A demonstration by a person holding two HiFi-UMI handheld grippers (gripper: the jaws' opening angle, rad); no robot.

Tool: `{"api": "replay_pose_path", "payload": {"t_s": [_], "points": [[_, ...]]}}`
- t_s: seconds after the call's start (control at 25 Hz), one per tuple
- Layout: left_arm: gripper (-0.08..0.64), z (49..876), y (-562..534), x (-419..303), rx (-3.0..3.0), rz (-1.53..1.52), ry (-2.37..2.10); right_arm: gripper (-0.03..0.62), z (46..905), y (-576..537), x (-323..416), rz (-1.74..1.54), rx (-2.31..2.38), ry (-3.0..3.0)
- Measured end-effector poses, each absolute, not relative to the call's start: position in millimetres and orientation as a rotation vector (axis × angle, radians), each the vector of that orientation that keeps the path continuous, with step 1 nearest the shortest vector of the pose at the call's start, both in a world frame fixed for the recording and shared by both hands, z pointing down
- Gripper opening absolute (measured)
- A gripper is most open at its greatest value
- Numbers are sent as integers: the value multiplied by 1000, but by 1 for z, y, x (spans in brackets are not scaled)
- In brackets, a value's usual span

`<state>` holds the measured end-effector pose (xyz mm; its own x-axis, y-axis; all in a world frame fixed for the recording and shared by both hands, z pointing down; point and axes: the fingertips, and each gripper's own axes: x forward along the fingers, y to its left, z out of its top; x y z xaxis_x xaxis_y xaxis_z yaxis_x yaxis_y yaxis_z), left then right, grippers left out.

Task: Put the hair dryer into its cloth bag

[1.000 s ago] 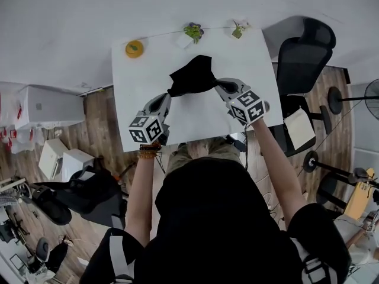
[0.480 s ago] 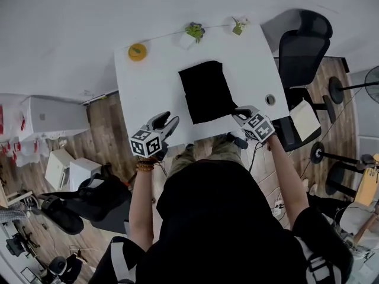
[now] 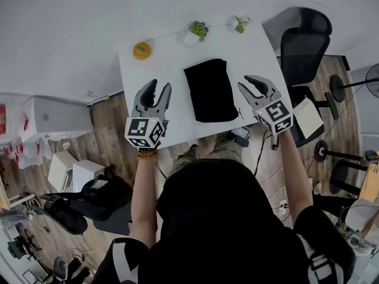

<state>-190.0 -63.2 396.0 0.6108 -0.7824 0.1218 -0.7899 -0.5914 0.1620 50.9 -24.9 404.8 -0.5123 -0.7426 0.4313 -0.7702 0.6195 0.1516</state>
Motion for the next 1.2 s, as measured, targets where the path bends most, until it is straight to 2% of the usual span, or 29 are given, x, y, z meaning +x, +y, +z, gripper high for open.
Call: {"api": "replay_pose_path", "payload": {"t_s": [0.2, 0.36, 0.52, 0.68, 1.0, 1.2], "points": [[150, 318, -76, -164, 2743, -121, -1556, 89, 281, -59, 27, -296, 1623, -2461], [150, 282, -75, -159, 2730, -245, -1694, 85, 230, -56, 0, -528, 1767, -2441], [125, 266, -68, -165, 2702, -295, -1811, 86, 225, -54, -18, -545, 1840, -2430], [55, 272, -59, -174, 2644, -331, -1897, 69, 246, -50, -38, -486, 1810, -2455], [43, 296, -42, -175, 2614, -273, -1900, 48, 290, -36, -61, -280, 1759, -2442], [43, 303, -37, -178, 2617, -215, -1896, 44, 290, -33, -68, -278, 1734, -2460]]}}
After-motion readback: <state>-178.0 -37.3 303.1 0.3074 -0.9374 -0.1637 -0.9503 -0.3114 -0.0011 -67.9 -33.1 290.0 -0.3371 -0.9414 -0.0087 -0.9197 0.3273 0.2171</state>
